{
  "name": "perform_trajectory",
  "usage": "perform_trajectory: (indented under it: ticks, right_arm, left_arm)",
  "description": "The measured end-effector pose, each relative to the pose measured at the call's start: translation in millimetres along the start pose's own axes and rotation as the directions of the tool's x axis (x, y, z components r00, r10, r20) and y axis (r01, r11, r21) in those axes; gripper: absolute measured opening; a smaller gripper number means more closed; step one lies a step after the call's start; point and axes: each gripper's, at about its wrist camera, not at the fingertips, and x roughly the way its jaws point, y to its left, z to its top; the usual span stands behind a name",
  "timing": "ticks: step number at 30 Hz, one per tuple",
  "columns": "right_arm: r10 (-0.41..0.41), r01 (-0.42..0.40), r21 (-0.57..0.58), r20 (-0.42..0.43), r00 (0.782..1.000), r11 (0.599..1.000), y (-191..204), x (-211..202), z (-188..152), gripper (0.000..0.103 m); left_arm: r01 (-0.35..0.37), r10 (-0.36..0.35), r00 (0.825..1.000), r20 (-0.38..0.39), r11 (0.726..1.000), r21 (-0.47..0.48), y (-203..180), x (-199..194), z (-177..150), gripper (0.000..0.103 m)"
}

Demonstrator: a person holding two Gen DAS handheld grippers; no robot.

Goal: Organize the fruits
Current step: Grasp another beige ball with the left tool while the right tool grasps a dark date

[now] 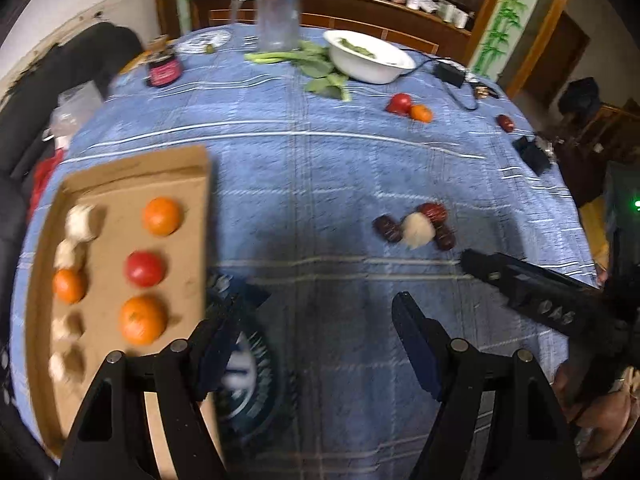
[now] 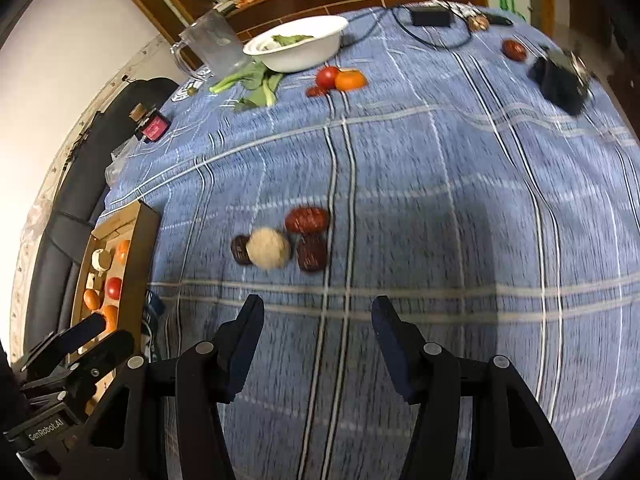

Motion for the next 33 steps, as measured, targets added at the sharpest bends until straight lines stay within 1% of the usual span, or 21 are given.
perform_trajectory:
  ticks: [1, 2, 3, 4, 7, 8, 11, 15, 16, 20, 22, 24, 27, 32, 33]
  right_arm:
    - [-0.012, 0.012, -0.023, 0.006, 1.000, 1.000, 3, 2, 2, 0.060]
    - [-0.030, 0.031, -0.051, 0.016, 0.999, 0.998, 6, 5, 3, 0.059]
    - [-0.056, 0.058, -0.087, 0.024, 0.998, 0.995, 10, 9, 6, 0.055]
    - [-0.068, 0.071, -0.104, 0.025, 0.997, 0.992, 11, 13, 6, 0.049]
    - [-0.089, 0.091, -0.138, 0.017, 0.996, 0.986, 12, 29, 12, 0.042]
    - [-0.100, 0.101, -0.150, 0.013, 0.995, 0.983, 13, 35, 13, 0.040]
    - [-0.116, 0.122, -0.190, 0.042, 0.992, 0.974, 17, 39, 17, 0.037]
    - [-0.118, 0.124, -0.225, 0.038, 0.992, 0.966, 23, 42, 18, 0.027]
    - [-0.111, 0.115, -0.221, 0.032, 0.993, 0.968, 23, 40, 17, 0.027]
    - [-0.102, 0.105, -0.149, 0.026, 0.994, 0.983, 9, 29, 14, 0.027]
    - [-0.098, 0.100, -0.110, 0.028, 0.995, 0.989, -1, 20, 10, 0.027]
    - [-0.100, 0.102, -0.090, 0.034, 0.994, 0.991, -5, 11, 7, 0.027]
    - [-0.092, 0.094, -0.064, 0.032, 0.995, 0.994, -10, 1, 0, 0.027]
    - [-0.093, 0.094, -0.029, 0.022, 0.995, 0.995, -20, -11, -14, 0.027]
    - [-0.094, 0.094, -0.024, 0.020, 0.995, 0.995, -21, -13, -17, 0.027]
  left_arm:
    - [0.026, -0.026, 1.000, -0.002, 1.000, 0.003, -1, 3, 4, 0.071]
    - [0.037, -0.037, 0.999, -0.005, 0.999, 0.003, -3, 5, 5, 0.067]
    - [0.044, -0.044, 0.999, -0.011, 0.999, 0.001, -3, 8, 7, 0.066]
    - [0.045, -0.045, 0.999, -0.013, 0.999, -0.002, -3, 9, 8, 0.066]
    - [0.047, -0.047, 0.999, -0.022, 0.999, -0.007, 1, 14, 8, 0.066]
    - [0.045, -0.045, 0.999, -0.027, 0.999, -0.007, 1, 15, 7, 0.066]
    - [0.048, -0.048, 0.998, -0.040, 0.999, -0.011, 5, 19, 7, 0.066]
    - [0.077, -0.077, 0.996, -0.050, 0.997, -0.007, 3, 25, 11, 0.065]
    - [0.084, -0.083, 0.995, -0.050, 0.996, 0.003, 0, 26, 12, 0.065]
    - [0.113, -0.110, 0.993, -0.043, 0.991, 0.074, -19, 32, 23, 0.065]
    - [0.135, -0.130, 0.990, -0.048, 0.984, 0.119, -31, 38, 29, 0.065]
    - [0.146, -0.139, 0.989, -0.056, 0.974, 0.173, -44, 46, 35, 0.065]
    - [0.162, -0.145, 0.986, -0.084, 0.952, 0.259, -62, 63, 44, 0.065]
    - [0.141, -0.105, 0.988, -0.117, 0.922, 0.361, -76, 87, 49, 0.065]
    - [0.125, -0.088, 0.990, -0.114, 0.918, 0.377, -78, 90, 49, 0.062]
